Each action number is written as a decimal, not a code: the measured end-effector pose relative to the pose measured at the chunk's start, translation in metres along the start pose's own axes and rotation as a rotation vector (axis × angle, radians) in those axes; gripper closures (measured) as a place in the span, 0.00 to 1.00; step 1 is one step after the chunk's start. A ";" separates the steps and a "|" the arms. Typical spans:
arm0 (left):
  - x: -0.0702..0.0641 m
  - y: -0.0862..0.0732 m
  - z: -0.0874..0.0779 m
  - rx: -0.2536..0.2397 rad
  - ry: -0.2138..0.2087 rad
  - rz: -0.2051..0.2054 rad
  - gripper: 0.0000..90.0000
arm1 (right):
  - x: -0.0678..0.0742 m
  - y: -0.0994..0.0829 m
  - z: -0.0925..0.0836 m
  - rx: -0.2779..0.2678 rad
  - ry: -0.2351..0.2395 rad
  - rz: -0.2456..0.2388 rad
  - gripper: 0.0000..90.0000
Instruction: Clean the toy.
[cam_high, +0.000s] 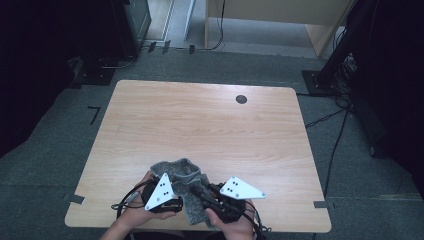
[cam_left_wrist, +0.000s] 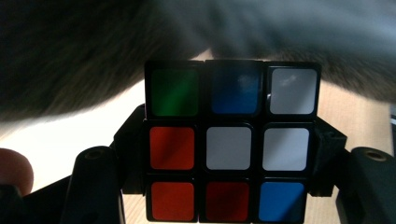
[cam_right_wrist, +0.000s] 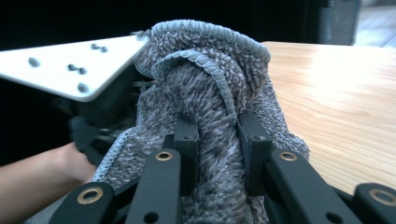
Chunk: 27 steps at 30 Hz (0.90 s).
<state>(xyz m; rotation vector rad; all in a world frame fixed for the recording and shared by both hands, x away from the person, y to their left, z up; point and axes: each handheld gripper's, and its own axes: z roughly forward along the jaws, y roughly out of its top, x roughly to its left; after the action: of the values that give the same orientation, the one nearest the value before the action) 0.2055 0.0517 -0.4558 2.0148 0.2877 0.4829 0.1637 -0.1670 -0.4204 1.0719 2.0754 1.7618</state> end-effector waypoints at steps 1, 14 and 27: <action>-0.001 0.001 -0.001 -0.002 0.004 0.004 0.38 | 0.000 -0.002 0.002 0.006 -0.005 -0.004 0.82; 0.003 -0.004 0.003 0.028 0.024 -0.001 0.38 | -0.019 -0.002 -0.005 -0.029 -0.010 0.078 0.82; 0.007 -0.003 -0.003 0.003 0.031 -0.011 0.38 | -0.042 -0.013 -0.007 0.013 -0.098 0.132 0.82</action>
<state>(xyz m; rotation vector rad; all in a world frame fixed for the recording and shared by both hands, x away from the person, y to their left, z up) 0.2107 0.0580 -0.4559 2.0096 0.3187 0.5073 0.1844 -0.2000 -0.4420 1.2994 2.0026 1.7184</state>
